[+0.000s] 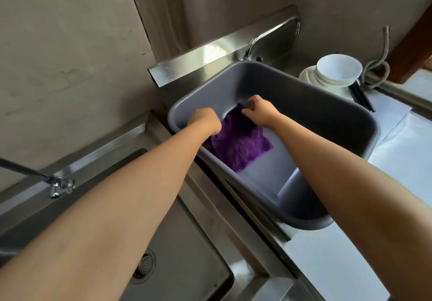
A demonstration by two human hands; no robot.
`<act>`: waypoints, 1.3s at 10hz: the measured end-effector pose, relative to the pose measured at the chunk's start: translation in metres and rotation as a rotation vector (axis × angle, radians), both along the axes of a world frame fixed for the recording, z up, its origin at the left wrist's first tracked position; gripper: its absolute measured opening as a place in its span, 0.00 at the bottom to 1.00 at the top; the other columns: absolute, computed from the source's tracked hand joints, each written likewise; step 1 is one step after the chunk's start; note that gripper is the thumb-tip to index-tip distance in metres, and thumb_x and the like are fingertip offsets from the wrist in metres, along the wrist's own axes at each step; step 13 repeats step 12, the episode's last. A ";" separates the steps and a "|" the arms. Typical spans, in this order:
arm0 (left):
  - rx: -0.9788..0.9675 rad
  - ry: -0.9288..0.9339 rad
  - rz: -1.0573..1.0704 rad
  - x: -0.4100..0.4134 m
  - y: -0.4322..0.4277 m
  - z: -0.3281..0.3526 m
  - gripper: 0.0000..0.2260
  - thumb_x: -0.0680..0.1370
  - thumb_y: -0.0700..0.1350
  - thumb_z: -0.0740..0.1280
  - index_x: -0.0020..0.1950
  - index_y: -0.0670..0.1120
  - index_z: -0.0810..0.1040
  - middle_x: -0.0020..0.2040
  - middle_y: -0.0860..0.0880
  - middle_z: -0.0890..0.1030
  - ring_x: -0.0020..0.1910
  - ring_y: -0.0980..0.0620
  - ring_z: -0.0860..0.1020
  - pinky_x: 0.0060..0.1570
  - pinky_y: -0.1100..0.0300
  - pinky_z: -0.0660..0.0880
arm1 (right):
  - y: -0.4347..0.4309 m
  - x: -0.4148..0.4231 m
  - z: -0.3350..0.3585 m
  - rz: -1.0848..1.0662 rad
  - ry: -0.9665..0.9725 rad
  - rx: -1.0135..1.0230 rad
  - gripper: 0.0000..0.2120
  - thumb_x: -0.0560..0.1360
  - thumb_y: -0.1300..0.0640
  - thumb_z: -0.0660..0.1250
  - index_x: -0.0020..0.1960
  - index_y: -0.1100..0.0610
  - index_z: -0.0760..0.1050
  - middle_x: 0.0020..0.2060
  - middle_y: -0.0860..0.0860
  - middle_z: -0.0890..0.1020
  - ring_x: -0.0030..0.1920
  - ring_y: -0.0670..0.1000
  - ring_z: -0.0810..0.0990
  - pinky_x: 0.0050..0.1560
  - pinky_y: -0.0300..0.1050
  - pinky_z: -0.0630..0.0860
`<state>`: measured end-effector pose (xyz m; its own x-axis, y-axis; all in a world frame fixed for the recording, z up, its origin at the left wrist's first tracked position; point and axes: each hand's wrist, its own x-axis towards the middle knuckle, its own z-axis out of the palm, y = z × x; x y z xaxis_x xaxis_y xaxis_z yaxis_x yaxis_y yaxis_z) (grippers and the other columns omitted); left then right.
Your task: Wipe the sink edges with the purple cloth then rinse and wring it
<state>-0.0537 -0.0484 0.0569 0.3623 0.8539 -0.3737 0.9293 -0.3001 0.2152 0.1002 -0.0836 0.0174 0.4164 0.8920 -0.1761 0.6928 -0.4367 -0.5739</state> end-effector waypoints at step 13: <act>-0.166 0.434 -0.647 0.008 0.001 0.008 0.22 0.81 0.50 0.55 0.76 0.49 0.59 0.75 0.47 0.62 0.72 0.46 0.63 0.65 0.57 0.64 | -0.028 -0.018 0.010 0.284 -0.353 -0.519 0.28 0.75 0.45 0.62 0.72 0.51 0.61 0.68 0.57 0.64 0.68 0.60 0.64 0.63 0.54 0.69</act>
